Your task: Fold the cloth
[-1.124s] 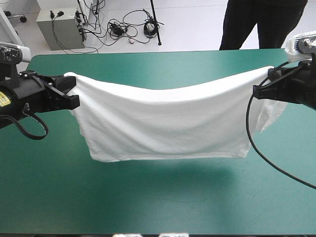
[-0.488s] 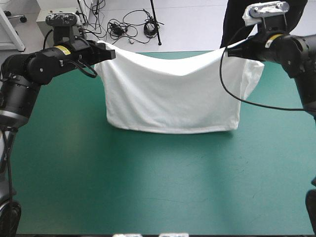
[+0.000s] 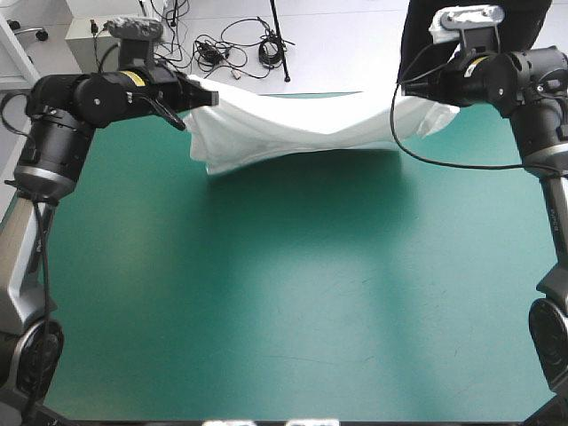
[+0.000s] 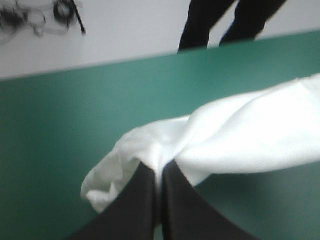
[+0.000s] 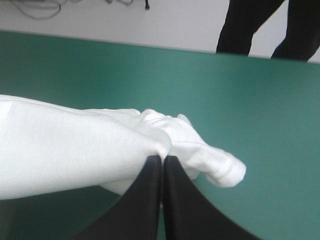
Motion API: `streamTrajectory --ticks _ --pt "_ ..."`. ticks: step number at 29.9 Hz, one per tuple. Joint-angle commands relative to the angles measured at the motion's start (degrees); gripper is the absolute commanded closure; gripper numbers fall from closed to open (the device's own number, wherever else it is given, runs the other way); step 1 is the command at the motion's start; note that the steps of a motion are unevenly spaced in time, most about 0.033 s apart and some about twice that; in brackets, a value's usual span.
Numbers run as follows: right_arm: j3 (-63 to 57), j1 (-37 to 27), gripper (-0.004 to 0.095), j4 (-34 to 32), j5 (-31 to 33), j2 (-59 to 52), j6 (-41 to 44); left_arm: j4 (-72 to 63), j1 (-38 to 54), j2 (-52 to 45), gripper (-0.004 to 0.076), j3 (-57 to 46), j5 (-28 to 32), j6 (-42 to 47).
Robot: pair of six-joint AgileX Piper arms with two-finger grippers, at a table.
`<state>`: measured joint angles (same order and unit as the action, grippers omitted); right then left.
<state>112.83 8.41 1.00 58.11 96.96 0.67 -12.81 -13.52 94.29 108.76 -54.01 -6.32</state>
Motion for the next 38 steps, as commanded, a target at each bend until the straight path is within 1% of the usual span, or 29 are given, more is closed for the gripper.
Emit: streamTrajectory --ticks 1,2,6,14,21,27,33,38 --pt "-5.4 -0.5 0.0925 1.0 -0.1 -2.2 -1.2 -0.3 -0.1 0.6 0.0733 -1.4 -6.3 0.0" --pt "-7.9 -0.5 0.0925 1.7 0.4 -2.3 -1.7 -0.3 -0.1 1.0 0.0733 -2.8 -8.1 0.0" --pt "-17.4 -0.4 0.0925 4.1 0.5 -3.5 -3.5 -0.6 -0.9 0.4 0.0733 -10.3 -10.4 0.0" --pt "-34.6 -0.4 0.0925 5.1 1.2 -9.0 -4.3 0.2 -3.7 -2.5 0.0733 -26.6 -12.0 -0.1" --pt "-46.6 -0.3 0.0925 5.8 1.2 -15.4 -5.3 2.3 -6.7 -6.9 0.0733 -39.6 -10.7 1.7" --pt "-53.0 -0.1 0.0925 8.8 1.9 -18.4 -6.4 2.2 -9.6 -12.3 0.0733 -49.1 -8.6 4.4" --pt "-58.3 1.4 0.0925 9.4 3.7 -20.5 -6.6 2.1 -9.9 -17.0 0.0733 -56.3 -7.0 5.3" --pt "-61.8 3.5 0.0925 9.7 4.8 -21.9 -6.6 1.6 -9.9 -19.4 0.0733 -59.4 -6.5 5.3"
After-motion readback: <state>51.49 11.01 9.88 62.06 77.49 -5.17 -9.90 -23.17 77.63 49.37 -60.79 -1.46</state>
